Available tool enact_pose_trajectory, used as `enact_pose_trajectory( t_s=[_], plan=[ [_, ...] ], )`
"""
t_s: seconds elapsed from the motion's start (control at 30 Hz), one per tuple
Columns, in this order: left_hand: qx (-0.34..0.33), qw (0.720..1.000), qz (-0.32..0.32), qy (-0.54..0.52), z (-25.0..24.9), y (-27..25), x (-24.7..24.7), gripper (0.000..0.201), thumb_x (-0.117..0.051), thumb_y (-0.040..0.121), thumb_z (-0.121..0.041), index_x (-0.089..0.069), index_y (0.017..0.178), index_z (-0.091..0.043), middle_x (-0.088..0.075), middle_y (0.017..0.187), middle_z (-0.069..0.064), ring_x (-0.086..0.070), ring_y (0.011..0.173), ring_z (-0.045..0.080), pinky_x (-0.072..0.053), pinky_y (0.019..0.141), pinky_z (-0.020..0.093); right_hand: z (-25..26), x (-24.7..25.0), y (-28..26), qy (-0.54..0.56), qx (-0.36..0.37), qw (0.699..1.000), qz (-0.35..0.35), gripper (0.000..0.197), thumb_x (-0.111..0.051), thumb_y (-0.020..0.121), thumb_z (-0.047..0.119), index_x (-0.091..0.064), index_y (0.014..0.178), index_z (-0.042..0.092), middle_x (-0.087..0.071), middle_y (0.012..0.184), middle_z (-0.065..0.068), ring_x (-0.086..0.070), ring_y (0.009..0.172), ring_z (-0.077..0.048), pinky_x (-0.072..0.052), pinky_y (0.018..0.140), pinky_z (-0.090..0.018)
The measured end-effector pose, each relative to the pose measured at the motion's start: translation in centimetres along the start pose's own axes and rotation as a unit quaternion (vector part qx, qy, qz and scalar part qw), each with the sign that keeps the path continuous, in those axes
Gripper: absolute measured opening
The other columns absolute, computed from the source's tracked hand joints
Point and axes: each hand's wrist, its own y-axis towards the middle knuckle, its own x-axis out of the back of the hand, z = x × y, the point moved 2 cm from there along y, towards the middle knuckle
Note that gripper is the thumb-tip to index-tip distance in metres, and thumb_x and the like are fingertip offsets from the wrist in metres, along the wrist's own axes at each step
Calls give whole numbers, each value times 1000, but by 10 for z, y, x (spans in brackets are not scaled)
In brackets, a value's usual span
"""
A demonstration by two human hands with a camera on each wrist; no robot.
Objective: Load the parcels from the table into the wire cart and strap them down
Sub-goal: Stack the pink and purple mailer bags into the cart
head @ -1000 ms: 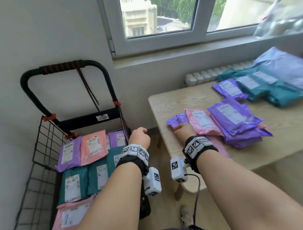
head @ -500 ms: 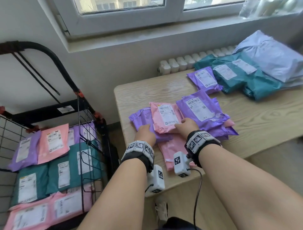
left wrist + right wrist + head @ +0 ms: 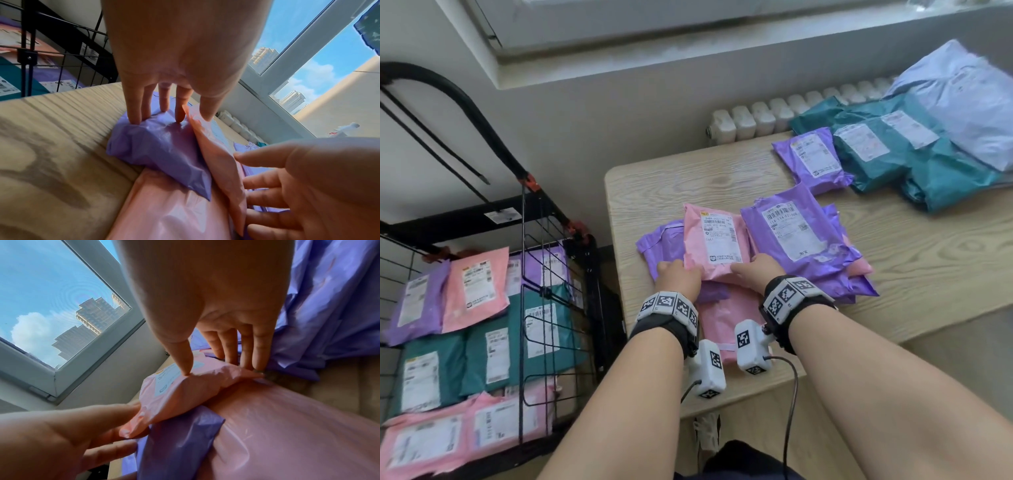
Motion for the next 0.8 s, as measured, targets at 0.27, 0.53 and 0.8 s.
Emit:
enact_pose_trajectory(
  t_s=[0.27,0.53,0.8],
  plan=[
    [-4,998,-22,-51,1,-2,10,15,-47,91,-12,-47,76,-11,-57,106,21,-55,93,36,-36,72,29,12,6,-4,103,-16,994,20,32,-63,85,21,-65,111,3,-57,100,-11,-55,91,-24,-48,83,-34],
    [-22,991,-86,-99,23,-15,44,16,-52,92,-19,-60,82,-9,-65,98,17,-56,84,31,-38,69,27,57,6,-25,142,45,988,-44,12,-56,76,5,-54,66,10,-50,64,-4,-50,70,-24,-41,65,-31],
    [2,963,-229,-145,74,-30,113,19,-52,91,-19,-66,82,-10,-61,76,6,-51,70,24,-29,50,24,136,-38,-52,180,118,977,-6,15,-58,79,4,-60,69,15,-61,70,-4,-62,80,-25,-54,82,-37]
  ],
)
